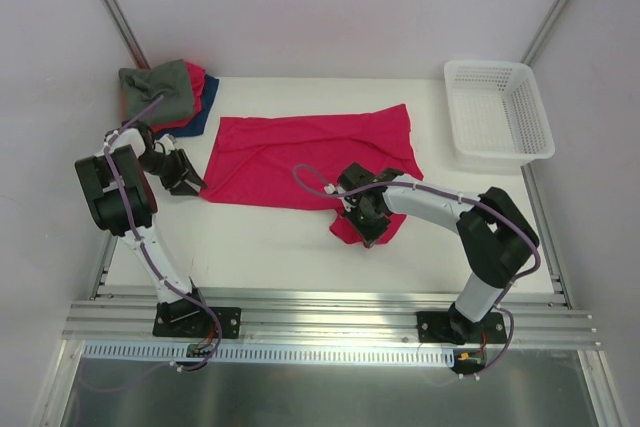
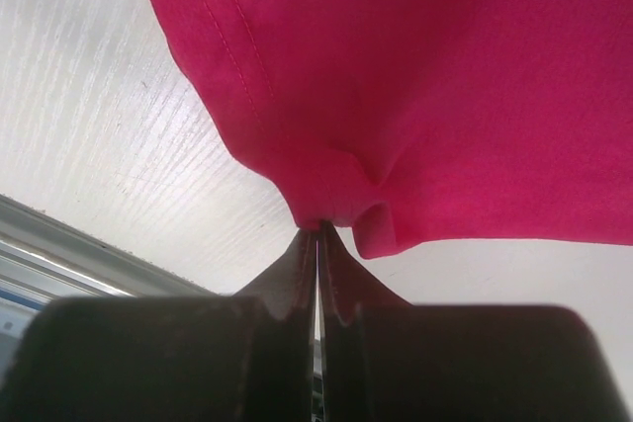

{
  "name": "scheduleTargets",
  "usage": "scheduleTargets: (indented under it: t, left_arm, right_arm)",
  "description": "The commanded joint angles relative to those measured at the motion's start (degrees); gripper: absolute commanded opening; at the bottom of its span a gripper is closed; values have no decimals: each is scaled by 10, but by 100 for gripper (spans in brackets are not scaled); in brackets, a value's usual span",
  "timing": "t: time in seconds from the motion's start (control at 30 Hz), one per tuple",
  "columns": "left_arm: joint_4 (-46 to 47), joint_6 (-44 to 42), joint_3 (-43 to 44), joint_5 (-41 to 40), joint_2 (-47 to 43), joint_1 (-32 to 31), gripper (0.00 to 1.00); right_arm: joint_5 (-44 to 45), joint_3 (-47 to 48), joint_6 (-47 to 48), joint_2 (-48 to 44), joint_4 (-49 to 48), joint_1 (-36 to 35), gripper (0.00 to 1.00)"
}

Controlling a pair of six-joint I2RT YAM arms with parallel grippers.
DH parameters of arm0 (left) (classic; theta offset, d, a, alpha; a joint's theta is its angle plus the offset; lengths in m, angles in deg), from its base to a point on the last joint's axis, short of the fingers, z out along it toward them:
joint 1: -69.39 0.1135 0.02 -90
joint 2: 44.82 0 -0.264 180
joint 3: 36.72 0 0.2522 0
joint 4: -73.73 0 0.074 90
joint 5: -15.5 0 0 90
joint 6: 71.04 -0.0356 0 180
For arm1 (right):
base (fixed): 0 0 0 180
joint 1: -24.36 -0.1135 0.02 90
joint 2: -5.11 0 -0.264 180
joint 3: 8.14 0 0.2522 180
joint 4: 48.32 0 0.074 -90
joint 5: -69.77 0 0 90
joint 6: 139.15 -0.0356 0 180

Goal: Fold and stack the t-shirts
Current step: Grap the side of the flattened tshirt closest away from the robot with both arms

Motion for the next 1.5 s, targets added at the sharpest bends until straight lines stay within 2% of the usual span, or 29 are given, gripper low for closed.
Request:
scheduleTargets:
  t: [0.0,0.3,0.33,0.43,0.53,0.63,1.03,1.23,1.47]
  left_arm:
    - [-7,6,20,10,4,0,36]
    - [-5,4,9,25,7,1,33]
    - [-5,3,5,27,5,1,31]
    - [-5,3,-5,31,-5,1,12]
    - [-6,2,-20,35,-21,1,11]
    - [-5,-2,-32,34,-39,1,0]
    - [-12,-1,-39,29,-109,1,0]
    - [-17,-3,-31,31,-107,1,0]
    - [-21,-5,-5,25,-94,0,0]
  right_arm:
    - [12,8,12,-25,0,3,1]
    - [14,7,15,-28,-4,6,1]
    - [15,7,16,-28,-5,6,1]
    - [17,7,17,-30,-9,9,1]
    - [19,7,20,-33,-12,12,1]
    - [20,4,23,-38,-15,14,1]
    - [28,-17,44,-90,-19,67,1]
    - [47,-28,53,-131,-26,119,1]
    - [52,14,68,-145,-25,201,1]
